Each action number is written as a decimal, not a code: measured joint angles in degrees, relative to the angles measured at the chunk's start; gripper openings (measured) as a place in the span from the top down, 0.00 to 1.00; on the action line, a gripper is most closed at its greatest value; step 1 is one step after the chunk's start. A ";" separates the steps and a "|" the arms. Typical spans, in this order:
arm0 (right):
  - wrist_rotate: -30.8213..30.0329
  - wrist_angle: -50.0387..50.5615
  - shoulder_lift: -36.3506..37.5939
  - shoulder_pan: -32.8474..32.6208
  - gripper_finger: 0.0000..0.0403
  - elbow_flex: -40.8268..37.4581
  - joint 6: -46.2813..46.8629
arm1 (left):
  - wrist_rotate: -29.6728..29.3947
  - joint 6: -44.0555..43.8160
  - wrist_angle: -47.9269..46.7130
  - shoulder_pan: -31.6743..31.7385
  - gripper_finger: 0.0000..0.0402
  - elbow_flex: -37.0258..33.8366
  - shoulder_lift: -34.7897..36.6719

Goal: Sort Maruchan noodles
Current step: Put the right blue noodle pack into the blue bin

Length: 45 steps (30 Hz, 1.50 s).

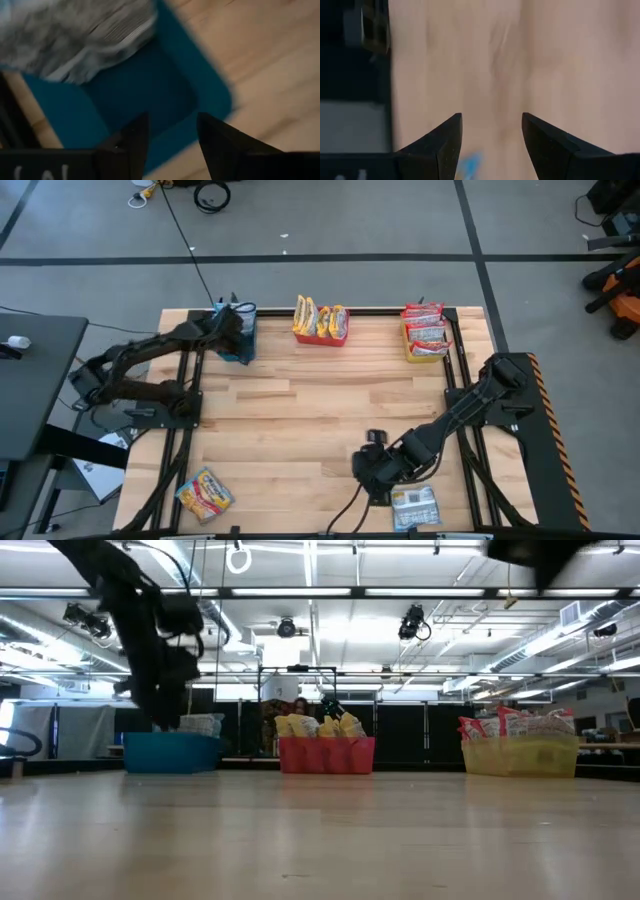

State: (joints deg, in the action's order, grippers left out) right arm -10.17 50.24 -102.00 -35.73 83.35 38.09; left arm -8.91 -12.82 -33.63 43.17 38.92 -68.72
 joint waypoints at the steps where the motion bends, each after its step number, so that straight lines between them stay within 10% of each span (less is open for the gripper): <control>1: 3.44 2.12 0.00 -0.42 0.48 0.00 4.61 | 0.00 -0.17 -0.10 -1.36 0.58 0.00 1.85; 9: 27.69 16.46 0.00 -4.08 0.48 -0.72 33.39 | 0.49 -1.97 0.39 -12.77 0.58 -0.02 15.04; 16: 39.75 8.46 -0.02 -7.96 0.48 -6.00 53.89 | 4.65 -1.79 0.56 -22.87 0.58 -0.02 24.11; 27: 40.87 -20.10 -0.05 -11.43 0.48 -20.25 72.77 | 4.55 -2.16 0.25 -34.22 0.58 -0.04 32.56; 38: 24.77 -28.03 0.37 1.97 0.48 -24.41 47.74 | 4.09 -4.55 0.25 -39.30 0.58 -0.09 33.58; 45: -0.55 -29.11 -0.27 13.69 0.48 -21.39 15.17 | 4.07 -4.52 0.22 -40.21 0.58 -0.09 33.58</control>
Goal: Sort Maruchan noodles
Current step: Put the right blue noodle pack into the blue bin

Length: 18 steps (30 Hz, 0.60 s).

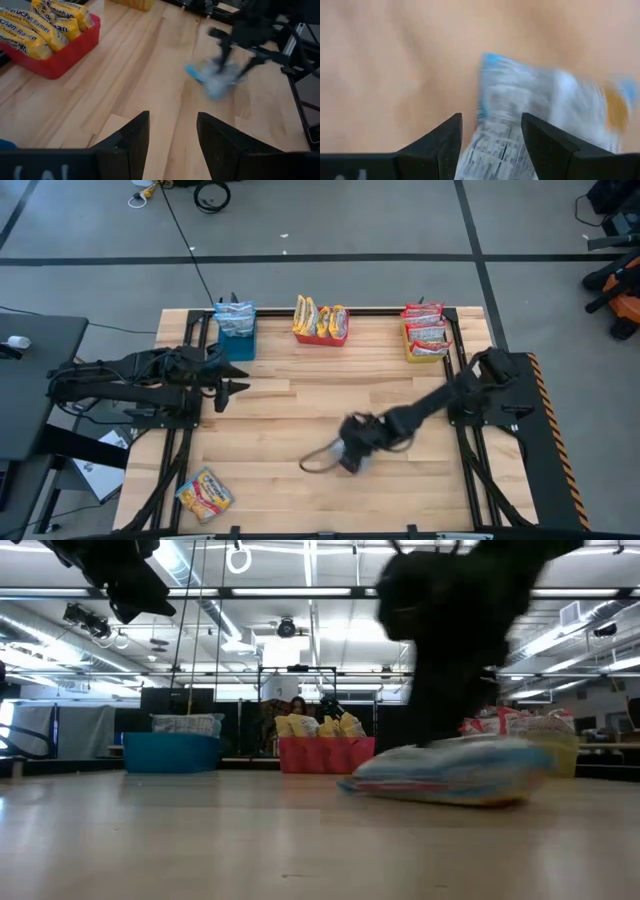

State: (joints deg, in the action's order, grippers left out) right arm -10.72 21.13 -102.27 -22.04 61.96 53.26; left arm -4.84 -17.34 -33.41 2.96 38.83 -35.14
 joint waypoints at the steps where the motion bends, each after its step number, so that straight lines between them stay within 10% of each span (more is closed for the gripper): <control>1: -2.94 0.38 -0.12 1.22 0.48 0.99 -3.72 | 0.00 -0.02 -0.11 0.00 0.58 0.00 0.00; 10: -15.77 16.69 0.26 4.57 0.48 8.56 -24.10 | -0.49 0.37 -3.21 -2.76 0.58 -4.08 0.52; 18: -23.10 24.71 0.14 9.32 0.48 3.67 -25.62 | -0.82 -5.78 19.85 -9.08 0.58 -17.93 -0.13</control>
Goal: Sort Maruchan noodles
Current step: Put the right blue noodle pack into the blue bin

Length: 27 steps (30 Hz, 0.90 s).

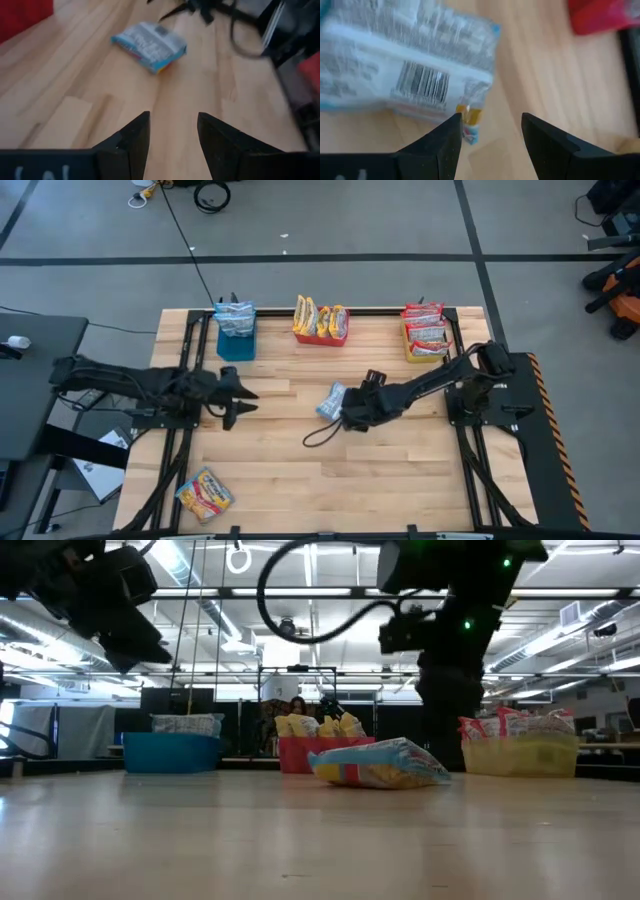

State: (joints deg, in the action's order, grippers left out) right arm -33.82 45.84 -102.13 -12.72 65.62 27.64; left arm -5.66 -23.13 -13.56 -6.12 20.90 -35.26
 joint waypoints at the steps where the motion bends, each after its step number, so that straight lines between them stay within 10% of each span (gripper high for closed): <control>1: 1.07 -0.68 0.00 0.67 0.48 -0.71 -1.27 | -0.08 -0.94 3.00 -0.35 0.58 -1.14 -0.44; 16: 12.47 -36.32 0.00 4.14 0.48 -3.18 -22.77 | -5.71 -13.19 24.83 1.82 0.34 -3.18 -22.97; 27: 12.40 -34.22 0.02 1.93 0.48 -1.97 -21.69 | 5.01 -0.21 20.07 8.70 0.37 13.23 -41.81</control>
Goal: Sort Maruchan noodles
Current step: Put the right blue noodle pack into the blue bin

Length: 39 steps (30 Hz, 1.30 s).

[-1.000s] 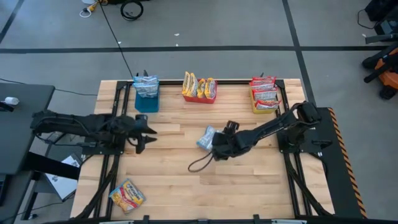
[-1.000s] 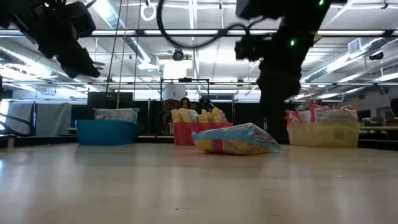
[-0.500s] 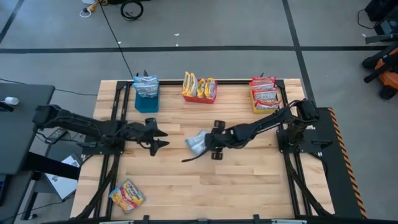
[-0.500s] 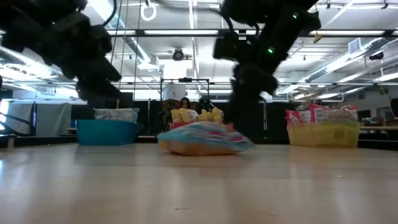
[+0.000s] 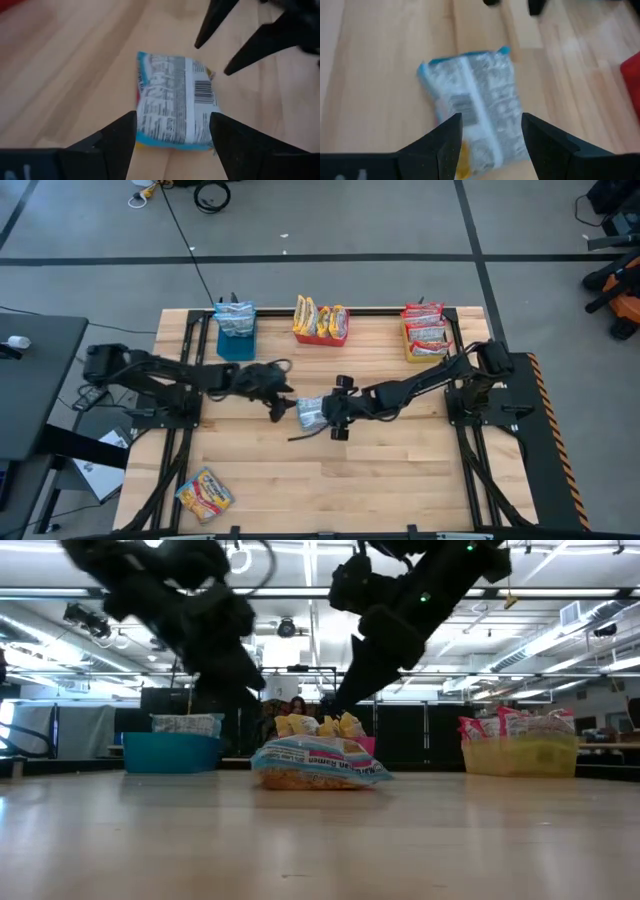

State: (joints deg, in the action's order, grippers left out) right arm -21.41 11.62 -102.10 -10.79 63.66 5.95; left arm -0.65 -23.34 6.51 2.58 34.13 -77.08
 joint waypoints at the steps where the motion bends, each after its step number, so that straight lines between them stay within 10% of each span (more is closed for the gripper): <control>1: 0.04 0.77 0.07 -0.56 0.48 0.00 0.56 | 1.14 1.45 -1.15 0.41 0.37 2.15 -2.37; 17: -14.52 19.03 4.44 -16.43 0.48 2.91 12.55 | 12.29 4.18 0.54 6.53 0.32 15.13 -28.51; 29: -14.73 21.01 4.44 -16.37 0.48 2.91 15.36 | 26.32 3.05 -0.87 5.16 0.32 17.32 -25.07; 39: -14.55 21.27 4.44 -16.24 0.48 2.91 17.05 | 13.15 -0.28 -3.25 -0.88 0.32 17.15 -27.24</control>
State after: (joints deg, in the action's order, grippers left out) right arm -35.97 32.90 -97.67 -27.03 66.57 23.00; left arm 12.50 -23.62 3.26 1.70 51.28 -104.32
